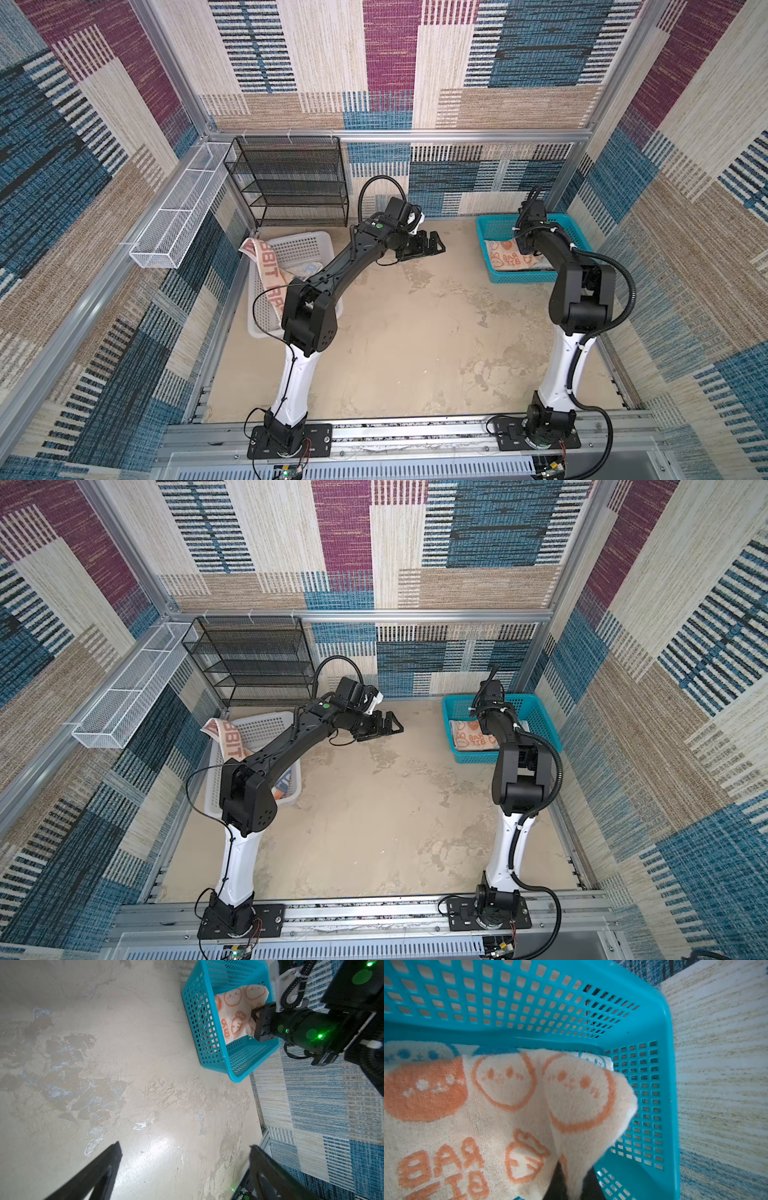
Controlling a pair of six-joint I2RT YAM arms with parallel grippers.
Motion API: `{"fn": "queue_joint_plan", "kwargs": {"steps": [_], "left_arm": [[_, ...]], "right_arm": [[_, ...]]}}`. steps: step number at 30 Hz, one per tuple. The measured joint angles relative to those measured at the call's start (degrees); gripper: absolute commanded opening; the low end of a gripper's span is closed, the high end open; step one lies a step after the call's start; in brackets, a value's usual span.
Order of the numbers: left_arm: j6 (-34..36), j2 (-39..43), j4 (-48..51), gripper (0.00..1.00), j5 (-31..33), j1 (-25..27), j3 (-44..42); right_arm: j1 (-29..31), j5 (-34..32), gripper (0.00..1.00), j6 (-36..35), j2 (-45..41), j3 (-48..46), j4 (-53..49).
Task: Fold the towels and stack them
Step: 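Lower the orange towel into the teal basket with the right gripper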
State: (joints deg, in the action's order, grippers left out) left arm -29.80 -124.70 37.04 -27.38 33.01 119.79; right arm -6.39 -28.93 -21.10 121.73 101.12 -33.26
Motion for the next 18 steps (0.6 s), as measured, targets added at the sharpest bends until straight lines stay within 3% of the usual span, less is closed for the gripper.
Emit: {"fn": "queue_joint_plan", "kwargs": {"steps": [18], "left_arm": [[0.0, 0.0, 0.0, 0.99, 0.0, 0.1, -0.4]], "right_arm": [[-2.4, 3.1, 0.0, 3.1, -3.0, 1.2, -1.2]]}}
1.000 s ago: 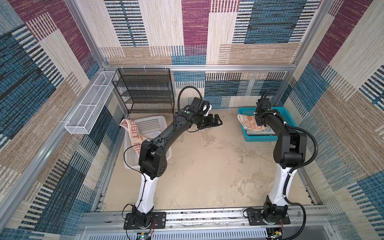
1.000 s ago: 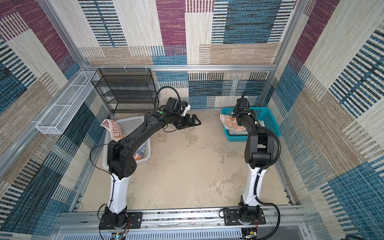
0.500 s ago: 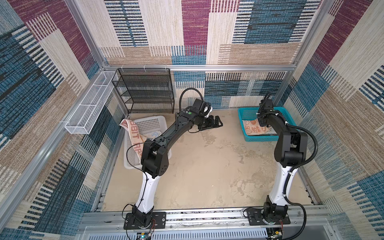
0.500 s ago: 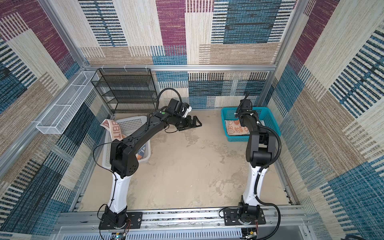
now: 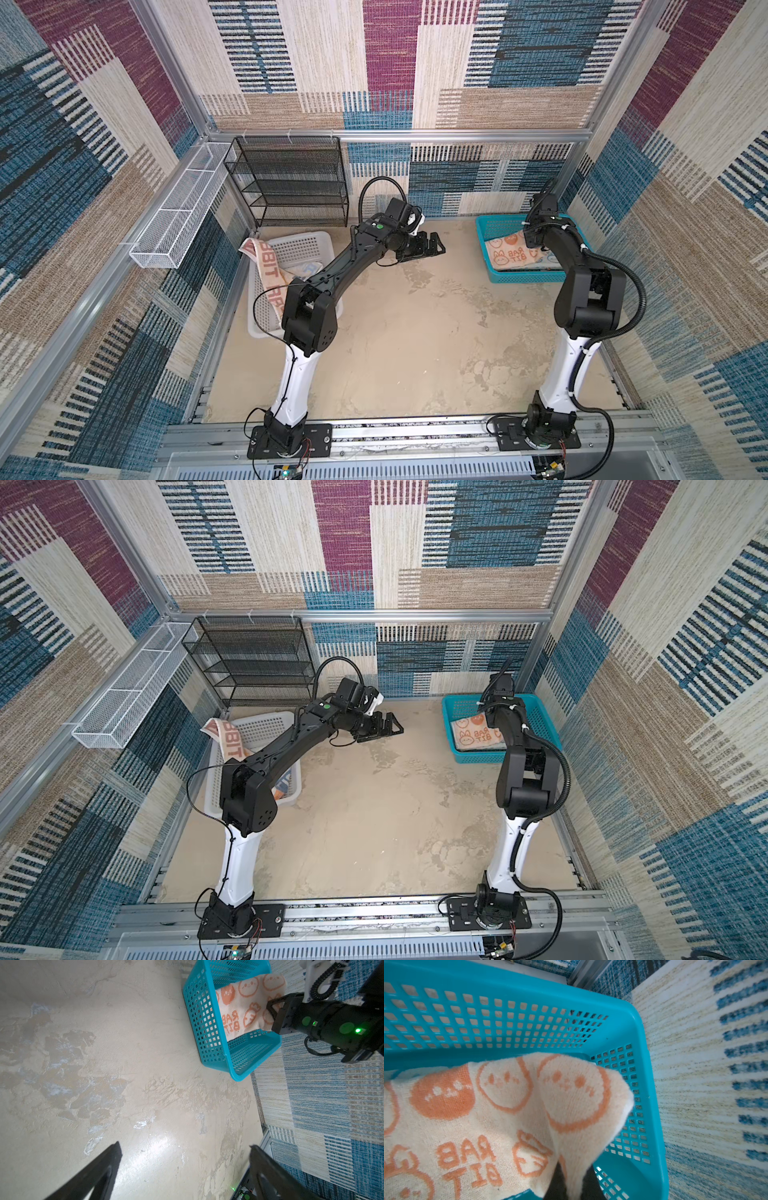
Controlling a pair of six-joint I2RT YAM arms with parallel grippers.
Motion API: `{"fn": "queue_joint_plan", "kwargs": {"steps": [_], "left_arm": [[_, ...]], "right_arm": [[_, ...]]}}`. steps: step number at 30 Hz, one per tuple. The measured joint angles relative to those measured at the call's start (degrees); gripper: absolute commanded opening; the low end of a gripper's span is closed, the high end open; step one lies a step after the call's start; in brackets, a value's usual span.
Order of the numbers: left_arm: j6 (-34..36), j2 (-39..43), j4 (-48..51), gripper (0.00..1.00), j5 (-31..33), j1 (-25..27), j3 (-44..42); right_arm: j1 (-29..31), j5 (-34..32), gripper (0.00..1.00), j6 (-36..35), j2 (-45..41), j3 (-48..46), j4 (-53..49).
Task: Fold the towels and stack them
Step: 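Lower the orange towel into the teal basket with the right gripper, then open the right gripper and release the towel onto the stack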
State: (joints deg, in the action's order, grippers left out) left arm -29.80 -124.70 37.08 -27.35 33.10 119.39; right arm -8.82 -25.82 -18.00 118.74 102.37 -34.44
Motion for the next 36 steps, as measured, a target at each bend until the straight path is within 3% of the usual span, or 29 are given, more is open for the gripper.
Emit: {"fn": "queue_joint_plan", "kwargs": {"steps": [15, 18, 22, 29, 35, 36], "left_arm": [[0.0, -0.7, 0.0, 0.99, 0.0, 0.2, -0.1], [0.0, -0.7, 0.0, 0.99, 0.0, 0.3, -0.4], [0.2, -0.7, 0.0, 0.98, 0.0, 0.3, -0.8], [0.2, -0.7, 0.0, 0.99, 0.0, 0.3, -1.2], [0.2, -0.3, 0.1, 0.99, 0.0, 0.3, -1.7], [0.2, -0.1, 0.1, 0.99, 0.1, 0.4, -1.7]], "right_arm": [[-0.3, -2.4, 0.03, -0.7, 3.7, -1.1, 0.1], [-0.3, -3.3, 0.18, -0.7, 4.3, -0.7, 0.0], [-0.3, -4.3, 0.26, -0.6, 5.4, 0.8, 0.1], [-0.3, -6.5, 0.72, 0.1, 6.5, 1.4, 0.1], [-0.3, -7.8, 0.99, 1.9, 6.4, 3.0, -0.7], [-0.2, -7.8, 0.99, 2.6, 5.8, 3.2, -0.8]]}}
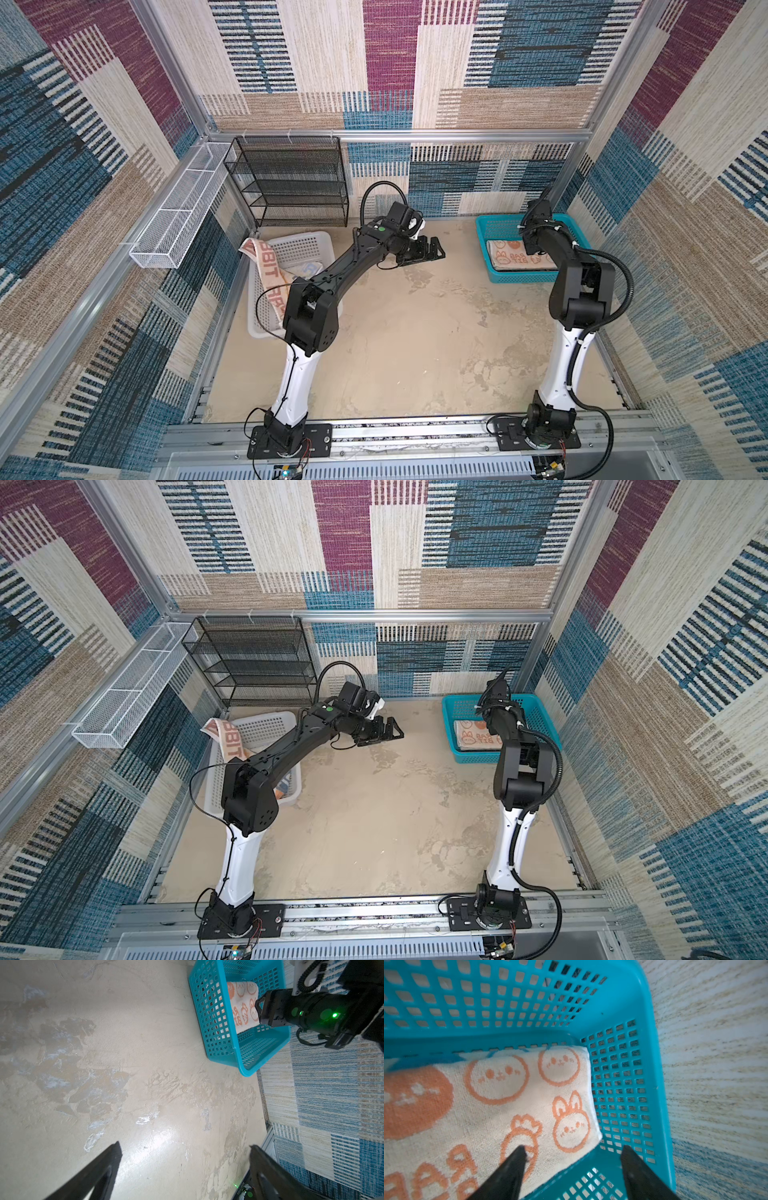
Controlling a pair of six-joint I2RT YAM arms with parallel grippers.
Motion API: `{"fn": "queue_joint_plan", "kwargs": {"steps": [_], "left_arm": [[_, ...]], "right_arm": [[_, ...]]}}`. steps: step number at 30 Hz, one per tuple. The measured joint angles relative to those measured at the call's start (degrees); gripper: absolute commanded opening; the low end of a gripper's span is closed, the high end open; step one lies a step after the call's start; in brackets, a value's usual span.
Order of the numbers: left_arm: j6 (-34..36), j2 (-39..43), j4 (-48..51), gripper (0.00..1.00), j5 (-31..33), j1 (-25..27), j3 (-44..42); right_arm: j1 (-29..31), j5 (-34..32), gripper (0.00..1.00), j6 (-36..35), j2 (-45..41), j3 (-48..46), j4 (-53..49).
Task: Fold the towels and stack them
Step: 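Open the right gripper and release the towel onto the stack, then reach the left gripper into the white basket while the right gripper swings over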
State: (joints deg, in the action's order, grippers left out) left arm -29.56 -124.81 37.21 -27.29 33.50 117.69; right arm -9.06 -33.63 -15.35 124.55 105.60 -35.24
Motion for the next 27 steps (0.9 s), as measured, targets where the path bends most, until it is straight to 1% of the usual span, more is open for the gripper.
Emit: {"fn": "queue_joint_plan", "kwargs": {"steps": [5, 9, 14, 18, 21, 24, 27], "left_arm": [[0.6, 1.1, 1.3, 0.99, 0.8, 0.4, 0.7], [1.4, 2.4, 3.2, 0.99, 2.6, 0.7, 2.0], [3.2, 6.4, 6.0, 0.99, 6.8, 0.7, 1.9], [5.0, 11.9, 8.6, 0.99, 13.0, 0.7, -0.9], [6.2, 17.9, 10.2, 0.99, 18.7, 0.7, -5.9], [7.4, 24.7, 11.0, 0.99, 25.0, 0.7, -12.1], [8.2, 31.1, 12.0, 0.99, 30.7, 0.3, -18.4]], "right_arm": [[0.1, 1.2, 0.99, 4.5, -6.0, -0.6, -0.2], [0.3, 6.1, 0.99, 9.1, -10.9, -3.0, -0.1], [0.5, 13.8, 0.99, 15.0, -21.5, -11.6, 3.3], [0.6, 22.4, 0.99, 19.0, -27.3, -15.5, 5.4], [1.7, 29.5, 0.99, 21.7, -31.6, -19.8, 6.3], [5.9, 34.0, 0.99, 23.7, -35.8, -23.8, 7.5], [12.7, 36.7, 0.99, 25.0, -38.5, -26.5, 9.4]]}}
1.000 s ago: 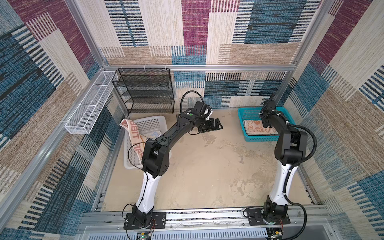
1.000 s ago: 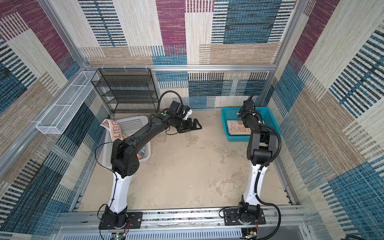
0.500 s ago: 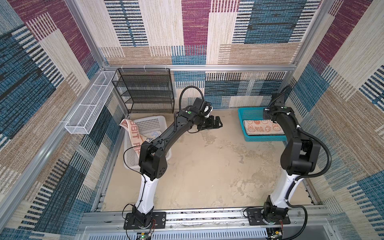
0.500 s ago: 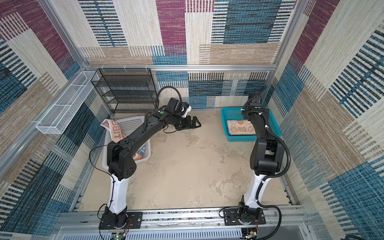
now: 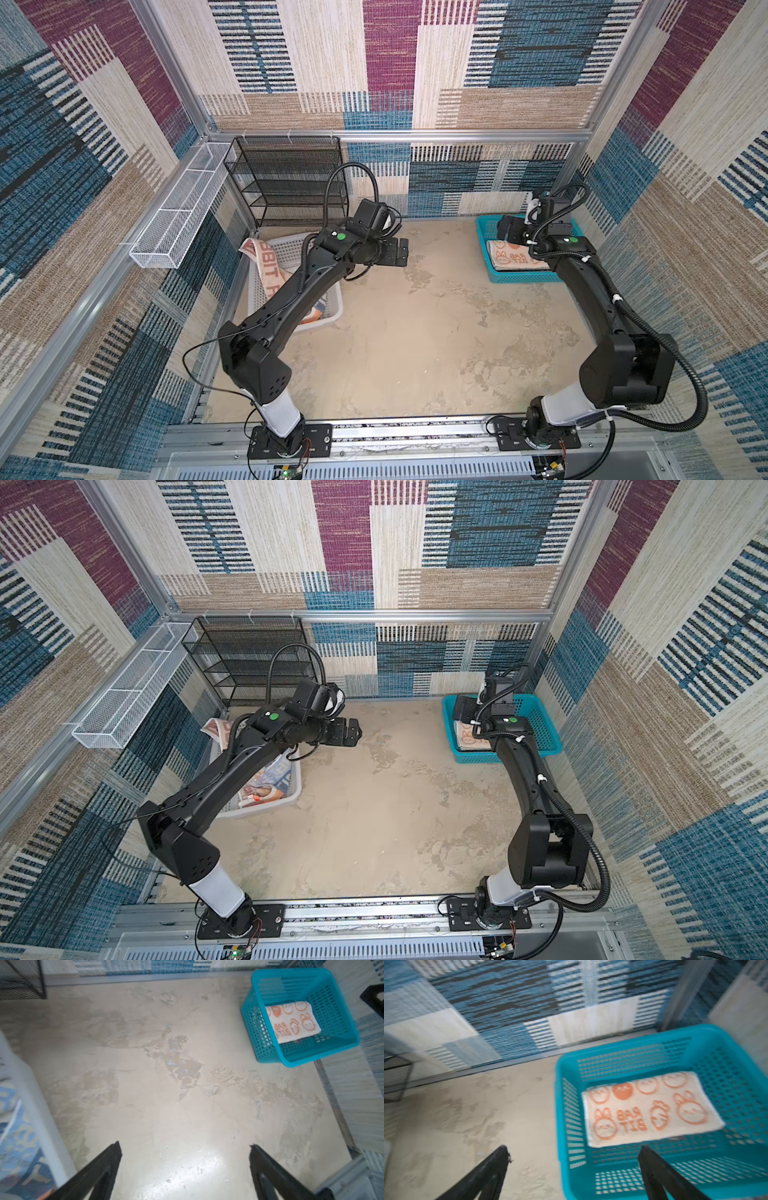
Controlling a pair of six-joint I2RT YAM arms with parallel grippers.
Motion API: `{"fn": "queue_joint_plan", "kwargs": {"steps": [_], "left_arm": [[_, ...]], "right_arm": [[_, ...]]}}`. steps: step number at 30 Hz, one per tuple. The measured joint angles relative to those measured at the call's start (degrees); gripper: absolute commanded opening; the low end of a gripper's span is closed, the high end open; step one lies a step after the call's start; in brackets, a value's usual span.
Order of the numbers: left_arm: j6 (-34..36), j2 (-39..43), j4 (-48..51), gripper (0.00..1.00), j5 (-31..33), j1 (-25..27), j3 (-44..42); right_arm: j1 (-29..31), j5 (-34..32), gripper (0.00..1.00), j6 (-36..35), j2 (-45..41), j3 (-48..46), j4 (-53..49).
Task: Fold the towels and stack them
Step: 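Reach the left gripper into the white basket while the right gripper swings over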
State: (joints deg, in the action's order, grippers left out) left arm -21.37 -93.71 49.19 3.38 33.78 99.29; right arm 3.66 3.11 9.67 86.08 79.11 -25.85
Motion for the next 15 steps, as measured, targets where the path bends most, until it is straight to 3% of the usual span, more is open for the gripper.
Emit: {"fn": "queue_joint_plan", "kwargs": {"steps": [4, 8, 10, 15], "left_arm": [[0.1, 7.1, 1.3, 0.99, 5.0, -3.3, -8.5], [0.0, 11.1, 2.9, 0.98, 5.0, -12.8, -15.0], [0.0, 11.4, 3.5, 0.99, 3.9, -18.2, -17.8], [0.1, 6.8, 4.1, 0.99, 0.3, -25.7, -20.7]], "right_arm": [[9.8, 3.3, 0.99, 2.0, -1.7, -3.2, 3.4], [20.0, 3.8, 0.99, 3.1, -0.7, -3.7, 6.3], [24.7, 3.3, 0.99, 3.0, 1.6, -1.8, 7.4], [31.5, 1.3, 0.99, 0.5, 8.2, 3.7, 8.9]]}}
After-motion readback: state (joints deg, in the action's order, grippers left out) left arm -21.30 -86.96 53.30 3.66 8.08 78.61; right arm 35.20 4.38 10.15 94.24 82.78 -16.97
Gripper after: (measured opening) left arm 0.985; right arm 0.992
